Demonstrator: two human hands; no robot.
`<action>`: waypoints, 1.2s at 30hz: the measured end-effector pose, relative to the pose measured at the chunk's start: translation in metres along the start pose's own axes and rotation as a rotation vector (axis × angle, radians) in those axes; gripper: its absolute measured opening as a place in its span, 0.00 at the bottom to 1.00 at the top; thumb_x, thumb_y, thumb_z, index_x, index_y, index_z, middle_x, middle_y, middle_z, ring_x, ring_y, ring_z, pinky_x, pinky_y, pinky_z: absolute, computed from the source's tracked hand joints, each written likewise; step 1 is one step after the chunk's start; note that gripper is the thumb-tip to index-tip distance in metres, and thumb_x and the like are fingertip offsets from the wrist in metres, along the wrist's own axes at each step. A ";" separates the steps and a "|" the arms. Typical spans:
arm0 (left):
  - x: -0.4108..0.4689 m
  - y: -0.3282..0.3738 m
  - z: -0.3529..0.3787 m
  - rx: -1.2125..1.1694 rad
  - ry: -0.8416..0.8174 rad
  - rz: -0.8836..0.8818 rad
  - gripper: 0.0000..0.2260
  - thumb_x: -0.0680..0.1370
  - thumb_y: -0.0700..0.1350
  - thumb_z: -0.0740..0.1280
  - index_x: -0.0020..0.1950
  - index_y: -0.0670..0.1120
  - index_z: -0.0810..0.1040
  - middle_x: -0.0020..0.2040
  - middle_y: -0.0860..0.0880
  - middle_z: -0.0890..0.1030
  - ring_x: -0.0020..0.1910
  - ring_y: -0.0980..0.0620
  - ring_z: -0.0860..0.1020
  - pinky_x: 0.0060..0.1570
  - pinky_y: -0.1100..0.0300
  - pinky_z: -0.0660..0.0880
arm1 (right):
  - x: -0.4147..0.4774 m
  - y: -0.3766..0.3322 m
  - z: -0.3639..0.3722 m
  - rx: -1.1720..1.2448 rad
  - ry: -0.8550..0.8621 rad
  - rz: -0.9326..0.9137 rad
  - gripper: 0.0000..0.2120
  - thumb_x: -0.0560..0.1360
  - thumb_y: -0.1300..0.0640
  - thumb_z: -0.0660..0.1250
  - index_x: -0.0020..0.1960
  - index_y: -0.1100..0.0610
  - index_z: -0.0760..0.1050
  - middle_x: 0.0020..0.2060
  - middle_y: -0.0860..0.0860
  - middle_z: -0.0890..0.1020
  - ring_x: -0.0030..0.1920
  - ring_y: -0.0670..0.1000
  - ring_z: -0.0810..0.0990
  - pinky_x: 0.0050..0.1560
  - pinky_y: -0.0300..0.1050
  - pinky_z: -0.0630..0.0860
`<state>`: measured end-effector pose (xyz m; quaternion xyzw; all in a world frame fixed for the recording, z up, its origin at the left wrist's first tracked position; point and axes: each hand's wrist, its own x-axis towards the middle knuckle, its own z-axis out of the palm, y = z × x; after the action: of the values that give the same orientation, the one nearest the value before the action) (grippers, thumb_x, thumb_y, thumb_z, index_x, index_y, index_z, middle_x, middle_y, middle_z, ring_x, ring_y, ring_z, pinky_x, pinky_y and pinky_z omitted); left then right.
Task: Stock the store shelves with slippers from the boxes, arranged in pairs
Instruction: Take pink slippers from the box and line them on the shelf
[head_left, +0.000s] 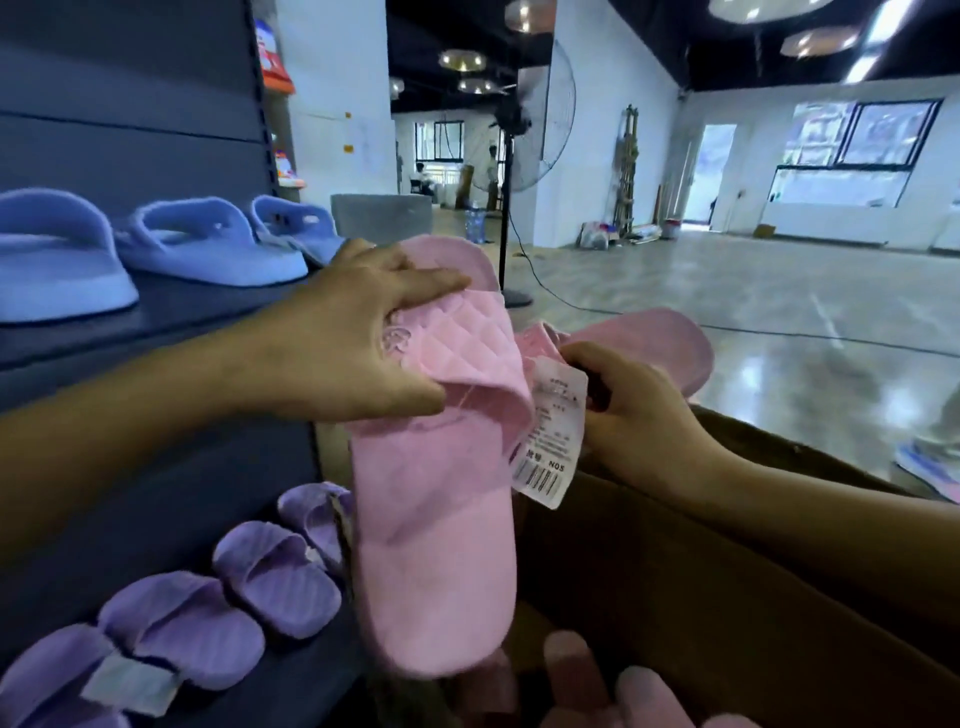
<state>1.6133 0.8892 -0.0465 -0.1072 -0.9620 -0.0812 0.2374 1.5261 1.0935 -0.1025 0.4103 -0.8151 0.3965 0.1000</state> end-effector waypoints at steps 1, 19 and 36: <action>-0.008 -0.004 -0.010 -0.017 -0.003 0.002 0.43 0.52 0.65 0.57 0.69 0.61 0.64 0.56 0.60 0.66 0.57 0.64 0.61 0.54 0.78 0.55 | -0.002 -0.011 0.000 0.057 -0.040 0.005 0.15 0.72 0.58 0.68 0.46 0.38 0.69 0.40 0.39 0.79 0.40 0.34 0.79 0.36 0.28 0.75; -0.207 -0.060 -0.044 0.076 -0.130 -0.141 0.41 0.55 0.61 0.67 0.69 0.53 0.70 0.50 0.65 0.68 0.51 0.68 0.65 0.56 0.79 0.59 | -0.016 -0.105 0.129 0.170 -0.589 -0.223 0.15 0.68 0.56 0.74 0.54 0.52 0.79 0.47 0.44 0.83 0.48 0.39 0.80 0.47 0.29 0.75; -0.483 -0.111 -0.059 0.245 -0.226 -0.654 0.35 0.60 0.58 0.66 0.68 0.55 0.70 0.62 0.52 0.74 0.59 0.58 0.64 0.61 0.75 0.55 | -0.092 -0.223 0.377 0.337 -0.822 -0.292 0.09 0.71 0.54 0.71 0.49 0.55 0.78 0.41 0.45 0.81 0.38 0.40 0.76 0.40 0.26 0.70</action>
<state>2.0290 0.6891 -0.2359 0.2271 -0.9682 -0.0244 0.1021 1.8129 0.7953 -0.2728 0.6544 -0.6451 0.3094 -0.2446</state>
